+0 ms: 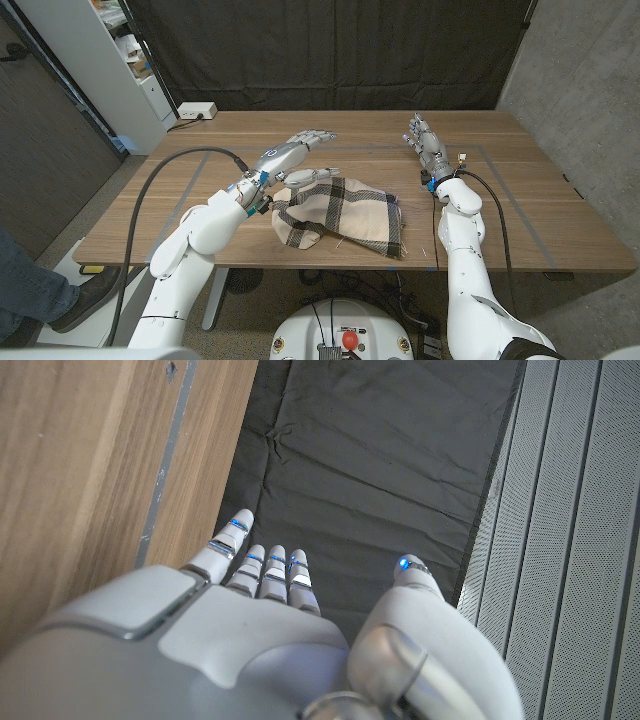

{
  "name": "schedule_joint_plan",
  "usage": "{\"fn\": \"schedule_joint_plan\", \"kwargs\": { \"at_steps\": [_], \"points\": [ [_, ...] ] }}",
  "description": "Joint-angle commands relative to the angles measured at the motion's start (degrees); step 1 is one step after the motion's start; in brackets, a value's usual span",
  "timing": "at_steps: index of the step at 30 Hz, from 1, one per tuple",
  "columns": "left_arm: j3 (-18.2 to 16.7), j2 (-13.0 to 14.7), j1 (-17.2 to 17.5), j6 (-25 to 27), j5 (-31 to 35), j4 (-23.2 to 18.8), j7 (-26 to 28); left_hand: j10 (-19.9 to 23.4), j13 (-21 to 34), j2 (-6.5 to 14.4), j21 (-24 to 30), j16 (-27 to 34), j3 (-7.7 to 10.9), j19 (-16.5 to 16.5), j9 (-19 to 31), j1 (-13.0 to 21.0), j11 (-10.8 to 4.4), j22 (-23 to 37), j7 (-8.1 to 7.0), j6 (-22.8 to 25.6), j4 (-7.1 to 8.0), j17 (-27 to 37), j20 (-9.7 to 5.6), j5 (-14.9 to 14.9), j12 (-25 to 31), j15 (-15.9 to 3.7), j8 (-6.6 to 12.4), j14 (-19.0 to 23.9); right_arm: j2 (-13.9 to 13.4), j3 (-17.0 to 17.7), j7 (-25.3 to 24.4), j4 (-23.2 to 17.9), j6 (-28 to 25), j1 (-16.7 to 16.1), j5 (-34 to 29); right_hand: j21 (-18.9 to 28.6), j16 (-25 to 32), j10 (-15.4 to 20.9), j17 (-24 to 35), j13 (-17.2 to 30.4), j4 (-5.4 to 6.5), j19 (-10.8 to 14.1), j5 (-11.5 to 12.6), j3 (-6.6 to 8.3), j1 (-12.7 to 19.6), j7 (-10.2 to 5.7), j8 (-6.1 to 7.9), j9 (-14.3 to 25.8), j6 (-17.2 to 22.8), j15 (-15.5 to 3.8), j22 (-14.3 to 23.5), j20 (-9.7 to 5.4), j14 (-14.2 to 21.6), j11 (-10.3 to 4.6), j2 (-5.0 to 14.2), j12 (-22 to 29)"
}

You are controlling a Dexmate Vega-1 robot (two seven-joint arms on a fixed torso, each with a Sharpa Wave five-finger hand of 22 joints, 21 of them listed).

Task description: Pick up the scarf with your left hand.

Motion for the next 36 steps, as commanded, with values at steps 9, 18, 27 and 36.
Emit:
{"fn": "schedule_joint_plan", "kwargs": {
  "at_steps": [9, 18, 27, 36],
  "points": [
    [2.2, 3.0, 1.0, 3.0, 6.4, -3.0, 1.3, 3.2, 0.1, -0.1, 0.9, 0.6, -0.02, 1.6, 0.3, 1.5, -0.15, 0.3, 0.14, 4.1, 0.39, 0.3, -0.31, 0.1, 0.7, -0.46, 0.52, 3.0, -0.1, 0.3, -0.3, 2.2, 0.8, 1.3, 0.0, -0.3, 0.0, -0.1, 0.1, 0.3, -0.36, 0.4, 0.3, 0.03, -0.1, 0.07, 0.02, 0.1, 0.5, 0.23, 0.3, 0.21, 0.1, 0.5, 0.54, -0.1],
    [3.6, 4.6, 0.9, 4.2, 8.4, -3.1, 1.8, 3.1, 0.2, -0.1, 1.2, 0.4, 0.02, 2.9, 0.4, 2.0, -0.17, 0.4, 0.0, 3.9, 0.41, 0.3, 1.38, 0.2, 0.4, -0.43, 0.04, 3.7, -0.1, 0.2, -0.3, 3.3, 1.3, 2.2, -0.3, -0.4, 0.0, 0.0, 0.1, 0.3, -0.38, 0.4, 0.4, -0.01, -0.1, 0.15, -0.01, 0.1, 0.5, 0.39, 0.3, 0.34, 0.1, 0.55, 0.57, -0.1],
    [4.4, 5.8, 1.3, 6.2, 10.0, -3.9, 1.7, 2.1, 0.2, -0.4, 1.4, 0.1, -0.1, 4.2, 0.4, 2.3, -0.17, 0.4, -0.46, 2.6, 0.5, 0.4, 3.46, 0.2, -0.2, 0.1, -0.84, 3.7, 0.0, 0.2, -0.5, 3.2, 1.2, 2.3, -0.5, -0.4, -0.1, 0.0, 0.1, 0.3, -0.42, 0.3, 0.4, -0.06, -0.2, 0.13, 0.0, 0.1, 0.6, 0.49, 0.3, 0.38, 0.1, 0.49, 0.59, -0.1],
    [5.8, 6.8, 1.4, 8.1, 12.2, -4.6, 1.7, 0.9, 0.3, -0.8, 1.4, -0.1, -0.23, 4.7, 0.4, 2.7, -0.6, 0.5, -0.65, 1.4, 0.47, 0.5, 3.72, 0.2, -0.9, 1.02, -1.42, 3.7, 0.0, 0.4, -0.6, 3.1, 1.0, 2.2, -0.6, -0.4, -0.1, 0.0, 0.1, 0.3, -0.45, 0.3, 0.4, -0.09, -0.2, 0.14, -0.04, 0.1, 0.6, 0.55, 0.3, 0.48, 0.1, 0.5, 0.63, -0.1]
  ]
}}
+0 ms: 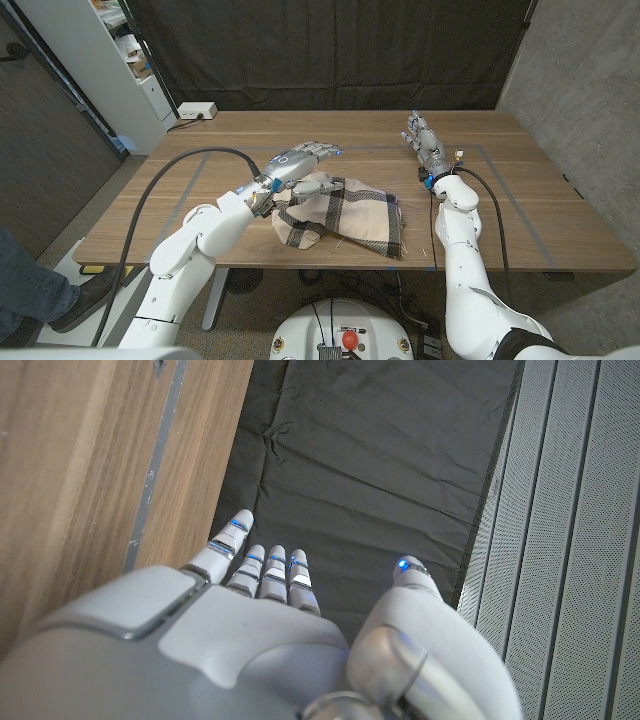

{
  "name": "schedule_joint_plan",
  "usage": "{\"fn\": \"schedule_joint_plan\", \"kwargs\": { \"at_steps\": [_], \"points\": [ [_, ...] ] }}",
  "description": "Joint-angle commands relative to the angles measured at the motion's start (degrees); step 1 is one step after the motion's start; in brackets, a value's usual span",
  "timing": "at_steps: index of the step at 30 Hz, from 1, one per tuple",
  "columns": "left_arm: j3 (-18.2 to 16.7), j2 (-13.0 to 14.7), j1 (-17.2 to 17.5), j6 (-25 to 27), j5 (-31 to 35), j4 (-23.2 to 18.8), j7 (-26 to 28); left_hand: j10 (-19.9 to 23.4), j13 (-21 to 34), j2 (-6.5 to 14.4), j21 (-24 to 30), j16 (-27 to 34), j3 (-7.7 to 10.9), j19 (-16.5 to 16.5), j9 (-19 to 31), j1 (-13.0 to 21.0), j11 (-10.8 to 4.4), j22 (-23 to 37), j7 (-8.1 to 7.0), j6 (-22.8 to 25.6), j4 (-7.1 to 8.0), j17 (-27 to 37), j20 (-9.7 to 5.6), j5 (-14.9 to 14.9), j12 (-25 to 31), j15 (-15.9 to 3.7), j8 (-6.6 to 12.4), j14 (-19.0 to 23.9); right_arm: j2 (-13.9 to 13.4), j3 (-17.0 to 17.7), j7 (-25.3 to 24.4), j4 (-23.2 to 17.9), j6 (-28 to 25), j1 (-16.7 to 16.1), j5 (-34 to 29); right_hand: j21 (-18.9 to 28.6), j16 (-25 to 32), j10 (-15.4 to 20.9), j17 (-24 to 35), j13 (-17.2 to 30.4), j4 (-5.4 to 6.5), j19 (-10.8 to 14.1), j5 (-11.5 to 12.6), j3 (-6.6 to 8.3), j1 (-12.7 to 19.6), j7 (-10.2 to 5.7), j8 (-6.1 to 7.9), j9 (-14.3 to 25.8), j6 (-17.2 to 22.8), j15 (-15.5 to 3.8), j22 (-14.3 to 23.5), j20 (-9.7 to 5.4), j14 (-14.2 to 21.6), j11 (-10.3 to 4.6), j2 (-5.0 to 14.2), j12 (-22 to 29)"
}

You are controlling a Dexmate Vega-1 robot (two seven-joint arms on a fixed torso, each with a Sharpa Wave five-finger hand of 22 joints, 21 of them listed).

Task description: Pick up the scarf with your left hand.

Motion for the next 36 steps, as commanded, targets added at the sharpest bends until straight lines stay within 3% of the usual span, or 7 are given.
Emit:
{"fn": "schedule_joint_plan", "kwargs": {
  "at_steps": [1, 12, 15, 31, 36],
  "points": [
    [1.7, 1.5, 0.6, 2.7, 3.8, -1.3, 0.4, -0.6, 0.3, -0.3, 0.6, -0.1, -0.08, 0.1, 0.1, 0.7, 0.1, 0.2, 0.14, -0.6, 0.32, 0.2, 0.46, 0.2, -0.3, 0.67, -0.26, 0.2, 0.0, 0.2, -0.2, 0.2, -0.1, 0.0, -0.2, 0.0, 0.0, 0.2, 0.1, 0.3, -0.21, 0.3, 0.4, 0.14, 0.3, 0.12, -0.04, 0.1, 0.6, 0.35, 0.3, 0.5, 0.4, 0.34, 0.18, -0.1],
    [2.8, 2.6, 1.5, 4.9, 6.4, -2.2, 2.0, -1.2, 0.4, -1.6, 0.8, -0.2, -1.06, 1.0, 0.1, -0.3, -0.11, 0.3, -0.65, -1.4, 0.72, 0.4, 0.58, 0.2, -0.6, 1.19, -0.53, 0.2, 0.0, 0.2, -0.1, 0.4, 0.0, -0.2, -0.2, 0.0, -0.1, 0.2, 0.1, 0.3, -0.25, 0.2, 0.4, 0.08, 0.2, 0.06, -0.07, 0.1, 0.6, 0.45, 0.3, 0.61, 0.4, 0.32, 0.21, -0.1],
    [2.8, 3.0, 1.2, 5.3, 4.4, -2.1, 0.2, -1.4, 0.5, -2.3, 0.9, -0.2, -1.62, 1.3, 0.1, -1.0, 0.05, 0.4, -0.69, -1.4, 0.98, 0.5, 0.63, 0.2, -0.7, 1.5, -0.53, 0.3, 0.1, 0.2, 0.0, 0.4, 0.0, -0.2, -0.2, 0.0, -0.1, 0.1, 0.1, 0.3, -0.26, 0.2, 0.4, 0.07, 0.2, 0.05, -0.07, 0.1, 0.6, 0.48, 0.3, 0.67, 0.4, 0.19, 0.23, -0.1],
    [4.5, 3.8, 1.4, 8.6, 6.6, -3.3, -1.7, -2.0, 0.6, -6.0, 1.1, -0.1, -5.02, 3.6, 0.2, -5.1, 1.8, 0.4, -1.89, -2.3, 2.29, 0.8, 0.7, 1.0, -0.9, 3.15, -0.64, 0.4, 0.0, 0.3, 0.1, 1.4, 0.0, 0.4, -0.3, -0.1, -0.1, 0.2, 0.1, 0.3, -0.34, 0.1, 0.5, 0.0, 0.2, -0.05, -0.08, 0.1, 0.7, 0.53, 0.3, 0.81, 0.4, 0.11, 0.28, -0.1],
    [5.9, 4.1, 1.4, 10.5, 10.2, -3.9, -1.3, -1.9, 0.7, -6.5, 1.2, 0.0, -5.59, 4.2, 0.2, -5.6, 2.21, 0.4, -2.09, -2.5, 2.44, 0.8, 0.7, 1.2, -0.9, 3.41, -0.64, 0.6, 0.1, 0.4, 0.2, 1.5, 0.1, 0.3, -0.2, -0.1, -0.1, 0.3, 0.2, 0.3, -0.35, 0.1, 0.5, -0.03, 0.2, -0.1, -0.04, 0.1, 0.8, 0.53, 0.3, 0.82, 0.5, 0.2, 0.29, -0.1]
  ]
}}
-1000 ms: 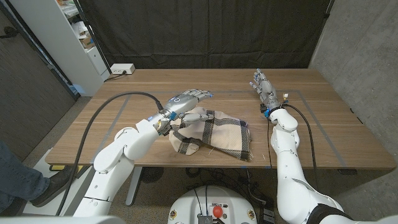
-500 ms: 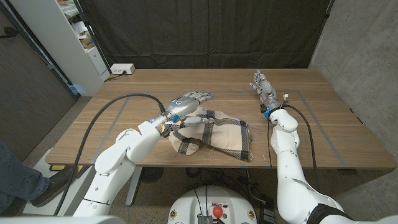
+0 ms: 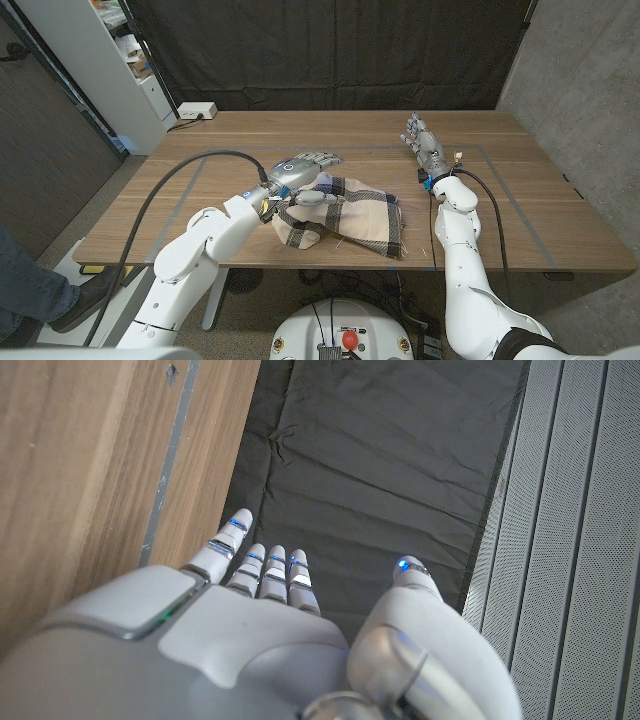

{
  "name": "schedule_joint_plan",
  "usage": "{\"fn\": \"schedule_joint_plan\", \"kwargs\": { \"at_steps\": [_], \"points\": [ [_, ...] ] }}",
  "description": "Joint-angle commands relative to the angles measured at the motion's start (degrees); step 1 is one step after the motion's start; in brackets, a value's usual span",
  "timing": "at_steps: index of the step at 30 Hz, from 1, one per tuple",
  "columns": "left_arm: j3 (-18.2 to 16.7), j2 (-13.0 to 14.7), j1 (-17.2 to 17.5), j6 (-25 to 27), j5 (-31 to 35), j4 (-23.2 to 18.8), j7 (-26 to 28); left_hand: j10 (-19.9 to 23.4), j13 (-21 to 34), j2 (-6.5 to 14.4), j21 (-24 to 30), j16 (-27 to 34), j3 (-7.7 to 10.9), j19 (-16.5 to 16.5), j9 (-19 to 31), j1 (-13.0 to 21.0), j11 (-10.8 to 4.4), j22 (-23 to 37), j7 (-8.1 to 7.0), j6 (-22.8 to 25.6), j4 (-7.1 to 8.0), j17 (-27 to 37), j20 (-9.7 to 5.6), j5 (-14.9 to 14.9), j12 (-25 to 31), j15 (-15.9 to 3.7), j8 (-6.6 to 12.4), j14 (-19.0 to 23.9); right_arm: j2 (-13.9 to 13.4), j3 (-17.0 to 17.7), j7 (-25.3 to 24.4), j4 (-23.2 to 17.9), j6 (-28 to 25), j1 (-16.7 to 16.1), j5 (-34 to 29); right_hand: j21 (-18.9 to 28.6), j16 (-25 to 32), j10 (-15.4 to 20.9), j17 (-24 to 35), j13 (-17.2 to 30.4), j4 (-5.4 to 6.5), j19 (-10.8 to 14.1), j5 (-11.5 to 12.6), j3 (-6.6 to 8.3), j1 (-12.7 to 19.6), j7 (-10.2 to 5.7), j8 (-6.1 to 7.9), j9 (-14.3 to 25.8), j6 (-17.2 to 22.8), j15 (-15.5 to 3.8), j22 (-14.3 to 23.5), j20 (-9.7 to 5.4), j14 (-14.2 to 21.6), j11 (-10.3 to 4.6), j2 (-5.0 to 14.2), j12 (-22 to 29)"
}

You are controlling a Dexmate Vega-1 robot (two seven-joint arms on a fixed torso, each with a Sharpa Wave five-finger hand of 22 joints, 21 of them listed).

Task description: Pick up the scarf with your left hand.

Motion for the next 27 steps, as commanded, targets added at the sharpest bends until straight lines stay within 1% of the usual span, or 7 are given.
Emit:
{"fn": "schedule_joint_plan", "kwargs": {
  "at_steps": [1, 2, 6, 15, 17, 26, 27],
  "points": [
    [2.2, 0.8, 0.0, 3.2, 4.0, -0.9, -0.6, 0.1, 0.1, -0.7, 0.4, 0.0, -0.65, 0.9, 0.2, -0.3, 0.24, 0.2, -0.52, -0.3, 0.0, 0.3, -0.01, 0.5, -0.1, 0.6, -0.05, 0.4, 0.0, 0.3, 0.2, 0.4, 0.1, 0.2, 0.1, -0.1, -0.1, 0.3, 0.2, 0.3, -0.34, 0.0, 0.2, -0.02, 0.2, -0.11, -0.05, 0.1, 0.8, 0.19, 0.3, 0.3, 0.2, 0.21, 0.29, -0.1],
    [2.6, 0.8, -0.2, 3.6, 3.9, -0.9, -1.8, 0.2, 0.1, -0.7, 0.4, 0.0, -0.71, 1.0, 0.2, -0.4, 0.3, 0.2, -0.61, -0.4, 0.01, 0.3, -0.01, 0.5, -0.1, 0.63, -0.07, 0.4, 0.0, 0.3, 0.3, 0.4, 0.1, 0.1, 0.2, -0.1, -0.1, 0.3, 0.2, 0.3, -0.34, 0.0, 0.2, -0.03, 0.2, -0.12, -0.04, 0.1, 0.8, 0.19, 0.3, 0.31, 0.2, 0.25, 0.29, -0.1],
    [3.6, 1.1, -0.4, 5.0, 6.0, -0.8, -1.2, 0.0, 0.1, -0.9, 0.5, 0.1, -0.95, 1.3, 0.2, -0.5, 0.33, 0.2, -0.73, -0.6, 0.03, 0.3, -0.02, 0.6, -0.1, 0.75, -0.12, 0.7, 0.0, 0.5, 0.4, 0.0, 0.1, 0.0, 0.3, -0.1, -0.1, 0.4, 0.2, 0.3, -0.35, 0.0, 0.3, -0.05, 0.1, -0.18, -0.05, 0.1, 0.8, 0.21, 0.3, 0.31, 0.2, 0.3, 0.3, -0.1],
    [5.0, 2.2, -1.0, 5.4, 5.5, -0.3, -2.4, -0.3, 0.1, -1.1, 0.6, 0.0, -1.29, 2.0, 0.2, -0.5, 0.28, 0.2, -0.9, -1.3, -0.05, 0.3, -0.03, 1.0, -0.3, 0.96, -0.26, 0.7, -0.1, 0.6, 0.4, -0.2, 0.1, -0.2, 0.5, -0.1, -0.1, 0.4, 0.2, 0.3, -0.37, -0.1, 0.3, -0.1, 0.1, -0.18, -0.06, 0.1, 0.9, 0.22, 0.3, 0.38, 0.2, 0.15, 0.32, -0.1],
    [5.2, 2.3, -0.9, 5.5, 5.6, -0.1, -1.7, -0.5, 0.2, -1.2, 0.6, 0.0, -1.37, 2.1, 0.2, -0.5, 0.28, 0.2, -0.9, -1.4, -0.07, 0.2, -0.02, 1.1, -0.3, 0.97, -0.23, 0.7, -0.1, 0.7, 0.5, -0.2, 0.2, -0.2, 0.6, -0.1, -0.1, 0.3, 0.2, 0.3, -0.38, -0.1, 0.3, -0.11, 0.1, -0.25, -0.06, 0.1, 0.9, 0.19, 0.3, 0.37, 0.2, 0.16, 0.32, -0.1],
    [6.2, 2.6, -1.3, 6.4, 5.3, 0.2, -3.2, -0.5, 0.2, -1.3, 0.6, -0.1, -1.62, 2.5, 0.2, -0.4, 0.26, 0.1, -1.07, -1.6, -0.17, 0.2, -0.01, 1.3, -0.3, 0.93, -0.19, 0.7, -0.2, 0.8, 0.7, 0.2, 0.4, -0.2, 0.8, -0.1, -0.1, 0.4, 0.2, 0.3, -0.41, -0.1, 0.3, -0.15, 0.1, -0.25, -0.08, 0.1, 0.9, 0.26, 0.3, 0.4, 0.2, 0.27, 0.33, -0.1],
    [6.3, 2.7, -1.4, 6.5, 5.1, 0.2, -3.5, -0.6, 0.2, -1.3, 0.6, -0.1, -1.65, 2.6, 0.2, -0.4, 0.23, 0.1, -1.1, -1.6, -0.18, 0.2, -0.01, 1.4, -0.3, 0.92, -0.18, 0.7, -0.2, 0.8, 0.7, 0.3, 0.4, -0.2, 0.8, -0.1, 0.0, 0.4, 0.2, 0.3, -0.42, -0.1, 0.3, -0.16, 0.1, -0.24, -0.09, 0.1, 0.9, 0.28, 0.3, 0.43, 0.3, -0.03, 0.35, -0.1]
  ]
}}
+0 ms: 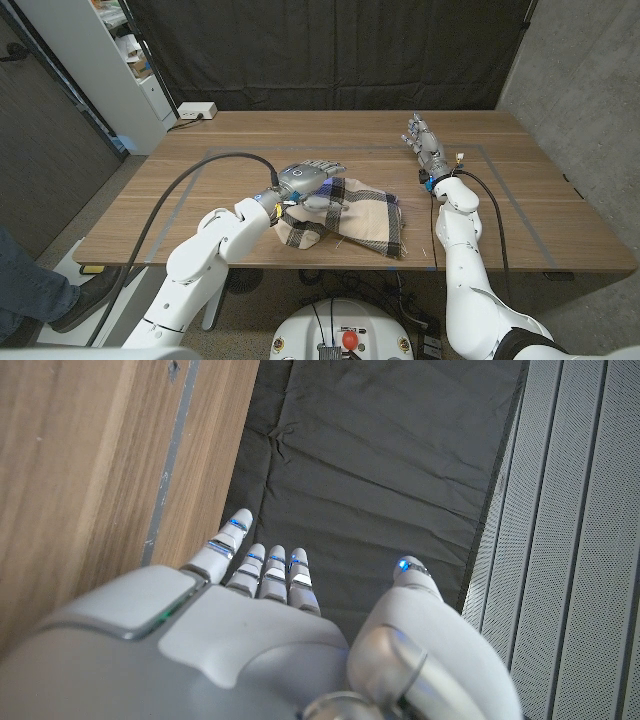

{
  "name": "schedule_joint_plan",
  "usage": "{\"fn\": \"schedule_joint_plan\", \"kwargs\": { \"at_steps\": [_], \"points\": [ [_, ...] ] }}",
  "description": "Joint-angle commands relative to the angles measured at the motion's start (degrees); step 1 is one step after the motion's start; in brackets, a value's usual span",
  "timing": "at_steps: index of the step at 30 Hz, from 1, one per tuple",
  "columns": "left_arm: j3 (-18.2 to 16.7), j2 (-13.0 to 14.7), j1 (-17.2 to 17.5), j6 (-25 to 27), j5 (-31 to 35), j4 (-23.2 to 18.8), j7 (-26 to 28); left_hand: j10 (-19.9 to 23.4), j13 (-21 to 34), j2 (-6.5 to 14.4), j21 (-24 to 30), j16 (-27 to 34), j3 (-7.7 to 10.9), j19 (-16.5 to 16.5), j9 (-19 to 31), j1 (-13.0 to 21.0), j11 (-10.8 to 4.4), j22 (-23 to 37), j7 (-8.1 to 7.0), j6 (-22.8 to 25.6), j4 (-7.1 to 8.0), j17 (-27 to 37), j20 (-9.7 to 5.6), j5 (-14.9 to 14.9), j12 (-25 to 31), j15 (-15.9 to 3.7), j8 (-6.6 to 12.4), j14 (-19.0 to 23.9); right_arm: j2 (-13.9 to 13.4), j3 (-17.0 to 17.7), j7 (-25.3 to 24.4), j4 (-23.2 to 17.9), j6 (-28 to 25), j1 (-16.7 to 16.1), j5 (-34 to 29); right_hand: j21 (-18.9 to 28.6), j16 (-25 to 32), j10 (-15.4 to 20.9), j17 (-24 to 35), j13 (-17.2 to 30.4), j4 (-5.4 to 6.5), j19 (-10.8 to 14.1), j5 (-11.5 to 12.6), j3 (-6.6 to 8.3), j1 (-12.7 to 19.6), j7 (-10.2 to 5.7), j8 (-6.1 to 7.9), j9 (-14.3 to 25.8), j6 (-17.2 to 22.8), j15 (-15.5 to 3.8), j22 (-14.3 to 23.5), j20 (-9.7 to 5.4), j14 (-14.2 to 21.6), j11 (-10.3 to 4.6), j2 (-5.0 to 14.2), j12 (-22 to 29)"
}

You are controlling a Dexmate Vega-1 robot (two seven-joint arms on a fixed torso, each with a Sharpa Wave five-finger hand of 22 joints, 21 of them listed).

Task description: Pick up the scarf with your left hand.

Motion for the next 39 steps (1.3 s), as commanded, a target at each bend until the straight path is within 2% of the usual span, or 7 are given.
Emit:
{"fn": "schedule_joint_plan", "kwargs": {
  "at_steps": [1, 13, 27, 39],
  "points": [
    [1.5, 0.7, -0.5, 1.2, 0.1, 0.5, -1.2, -0.4, 0.2, -0.7, 0.2, -0.1, -0.34, 0.4, 0.2, 0.3, -0.3, 0.1, 0.14, -0.4, -0.28, 0.2, 0.19, 0.7, -0.1, 0.26, 0.07, 0.0, -0.2, 0.3, 0.3, 0.4, 0.2, 0.0, 0.3, -0.1, -0.1, 0.4, 0.2, 0.3, -0.28, -0.2, 0.3, -0.01, 0.1, 0.07, -0.08, 0.1, 0.6, 0.23, 0.3, 0.4, 0.3, 0.0, 0.35, -0.1],
    [2.2, 0.7, -0.3, 2.3, 0.1, 1.5, -0.6, -0.5, 0.2, -0.7, 0.2, -0.1, -0.56, 0.9, 0.2, 0.6, -0.04, 0.1, 0.13, -0.5, -0.47, 0.2, 0.2, 1.1, -0.1, 0.24, 0.17, 0.0, -0.5, 0.5, 0.5, 1.1, 0.3, 0.2, 0.3, -0.1, -0.1, 0.5, 0.2, 0.3, -0.32, -0.1, 0.3, -0.07, 0.0, -0.05, -0.1, 0.1, 0.6, 0.24, 0.3, 0.43, 0.3, 0.25, 0.39, 0.0],
    [3.6, 0.8, -1.0, 3.1, 0.4, 2.7, -1.4, -0.7, 0.2, -0.3, 0.1, -0.2, -0.58, 1.2, 0.2, 1.3, -0.78, 0.1, 0.02, -0.8, -0.69, 0.2, 0.2, 1.6, -0.2, 0.15, 0.24, 0.0, -0.8, 1.0, 0.8, 1.4, 0.3, 0.5, 0.5, -0.1, 0.0, 0.5, 0.2, 0.3, -0.4, -0.1, 0.3, -0.13, 0.0, -0.03, -0.11, 0.1, 0.6, 0.28, 0.3, 0.37, 0.4, 0.3, 0.43, -0.1],
    [4.5, 1.0, -1.6, 3.7, 0.3, 3.4, -2.2, -0.9, 0.2, 0.1, 0.0, -0.3, -0.47, 1.5, 0.2, 2.2, -0.79, 0.0, 0.01, -1.0, -0.97, 0.2, 0.21, 2.0, -0.2, 0.08, 0.31, -0.1, -0.8, 1.2, 0.9, 1.6, 0.3, 0.6, 0.6, -0.1, -0.1, 0.6, 0.2, 0.3, -0.45, -0.1, 0.3, -0.17, 0.0, 0.04, -0.09, 0.1, 0.7, 0.29, 0.3, 0.36, 0.4, 0.29, 0.48, 0.0]
  ]
}}
